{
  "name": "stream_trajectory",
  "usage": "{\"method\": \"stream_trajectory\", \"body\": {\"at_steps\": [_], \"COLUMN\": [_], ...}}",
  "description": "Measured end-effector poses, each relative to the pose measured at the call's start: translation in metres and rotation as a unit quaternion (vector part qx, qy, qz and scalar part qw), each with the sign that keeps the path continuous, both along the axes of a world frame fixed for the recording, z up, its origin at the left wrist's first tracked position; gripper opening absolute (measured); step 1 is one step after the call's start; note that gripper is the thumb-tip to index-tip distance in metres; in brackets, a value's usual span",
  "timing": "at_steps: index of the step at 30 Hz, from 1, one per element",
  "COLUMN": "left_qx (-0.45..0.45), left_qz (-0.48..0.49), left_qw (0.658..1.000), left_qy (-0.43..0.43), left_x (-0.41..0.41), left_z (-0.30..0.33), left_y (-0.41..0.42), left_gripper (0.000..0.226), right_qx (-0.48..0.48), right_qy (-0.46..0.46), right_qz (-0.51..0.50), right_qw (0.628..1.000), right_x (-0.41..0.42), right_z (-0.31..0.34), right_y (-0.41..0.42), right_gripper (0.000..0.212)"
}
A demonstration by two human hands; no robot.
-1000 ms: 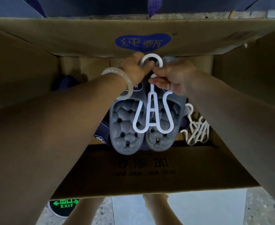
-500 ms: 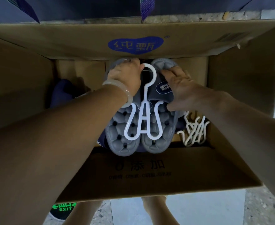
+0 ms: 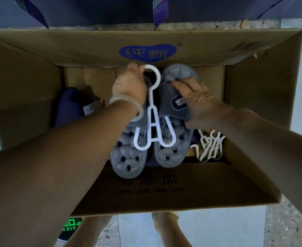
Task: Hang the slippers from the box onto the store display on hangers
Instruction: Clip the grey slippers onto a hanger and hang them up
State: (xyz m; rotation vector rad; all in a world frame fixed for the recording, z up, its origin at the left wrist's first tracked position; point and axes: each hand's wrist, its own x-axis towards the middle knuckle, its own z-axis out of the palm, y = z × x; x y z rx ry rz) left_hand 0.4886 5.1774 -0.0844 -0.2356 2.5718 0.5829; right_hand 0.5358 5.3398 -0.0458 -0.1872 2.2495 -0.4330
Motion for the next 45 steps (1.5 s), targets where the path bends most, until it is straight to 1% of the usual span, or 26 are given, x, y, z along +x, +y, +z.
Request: {"method": "stream_trajectory", "body": {"at_steps": [3,5,6,7,8,9,10,11,12,13,14,15,17,20,22,24,26,27,28,30,32,34,36,38,41,45], "left_qx": [0.024,0.037,0.046,0.059,0.080,0.102,0.123,0.140,0.154,0.159,0.156,0.154,0.172,0.208,0.205,0.191,0.220,0.238,0.243,0.220,0.186,0.178,0.187,0.178,0.180,0.188], "left_qz": [0.024,0.062,0.078,0.083,0.076,0.062,0.042,0.022,0.006,-0.006,-0.014,-0.017,-0.020,-0.059,-0.106,-0.140,-0.117,-0.104,-0.110,-0.171,-0.235,-0.262,-0.274,-0.293,-0.295,-0.279], "left_qw": [0.999,0.997,0.996,0.995,0.994,0.993,0.991,0.989,0.987,0.986,0.986,0.986,0.983,0.975,0.973,0.969,0.962,0.958,0.955,0.953,0.949,0.946,0.943,0.935,0.928,0.924], "left_qy": [0.001,0.009,0.015,0.018,0.021,0.024,0.031,0.038,0.044,0.046,0.048,0.053,0.065,0.053,0.002,-0.065,-0.114,-0.125,-0.126,-0.119,-0.101,-0.060,0.016,0.088,0.137,0.184], "left_x": [-0.001,-0.004,-0.006,-0.007,-0.006,-0.004,-0.001,0.002,0.006,0.009,0.011,0.012,0.018,0.027,0.031,0.034,0.032,0.030,0.027,0.021,0.017,0.016,0.018,0.017,0.020,0.009], "left_z": [-0.001,0.002,0.003,0.004,0.007,0.010,0.014,0.016,0.019,0.021,0.023,0.024,0.030,0.044,0.054,0.065,0.082,0.092,0.104,0.132,0.165,0.200,0.238,0.279,0.327,0.410], "left_y": [-0.009,-0.016,-0.021,-0.025,-0.028,-0.028,-0.028,-0.027,-0.026,-0.025,-0.026,-0.028,-0.034,-0.043,-0.047,-0.051,-0.055,-0.057,-0.059,-0.062,-0.066,-0.073,-0.080,-0.090,-0.101,-0.121], "left_gripper": [0.042,0.043,0.043,0.043,0.042,0.041,0.040,0.039,0.038,0.037,0.036,0.036,0.034,0.029,0.032,0.034,0.031,0.028,0.025,0.024,0.028,0.033,0.037,0.041,0.050,0.052], "right_qx": [-0.006,-0.017,-0.026,-0.038,-0.060,-0.099,-0.140,-0.159,-0.151,-0.132,-0.117,-0.113,-0.137,-0.167,-0.174,-0.188,-0.190,-0.189,-0.192,-0.205,-0.211,-0.220,-0.235,-0.249,-0.267,-0.285], "right_qy": [0.033,0.038,0.017,-0.025,-0.070,-0.096,-0.086,-0.045,0.000,0.026,0.032,0.033,0.024,0.035,0.050,0.046,0.051,0.058,0.065,0.077,0.084,0.113,0.158,0.170,0.181,0.192], "right_qz": [0.043,0.074,0.065,0.036,-0.016,-0.089,-0.175,-0.245,-0.278,-0.275,-0.253,-0.237,-0.252,-0.321,-0.346,-0.343,-0.329,-0.323,-0.321,-0.324,-0.330,-0.330,-0.328,-0.340,-0.330,-0.342], "right_qw": [0.999,0.996,0.997,0.998,0.996,0.986,0.971,0.955,0.949,0.952,0.960,0.964,0.958,0.932,0.921,0.919,0.924,0.925,0.925,0.920,0.916,0.911,0.901,0.891,0.887,0.874], "right_x": [0.019,0.024,0.021,0.015,0.006,-0.005,-0.014,-0.023,-0.031,-0.036,-0.038,-0.037,-0.032,-0.025,-0.022,-0.021,-0.020,-0.021,-0.022,-0.021,-0.019,-0.018,-0.015,-0.014,-0.012,-0.022], "right_z": [-0.001,0.003,0.007,0.012,0.020,0.025,0.027,0.024,0.019,0.014,0.010,0.007,0.007,0.020,0.034,0.051,0.070,0.081,0.094,0.122,0.153,0.191,0.233,0.278,0.329,0.414], "right_y": [-0.007,-0.013,-0.016,-0.019,-0.022,-0.026,-0.031,-0.037,-0.043,-0.049,-0.055,-0.060,-0.063,-0.062,-0.062,-0.066,-0.069,-0.070,-0.070,-0.069,-0.069,-0.072,-0.078,-0.085,-0.096,-0.116], "right_gripper": [0.109,0.108,0.108,0.104,0.094,0.076,0.054,0.038,0.032,0.032,0.030,0.023,0.009,0.011,0.016,0.023,0.026,0.026,0.024,0.023,0.023,0.022,0.021,0.019,0.012,0.018]}}
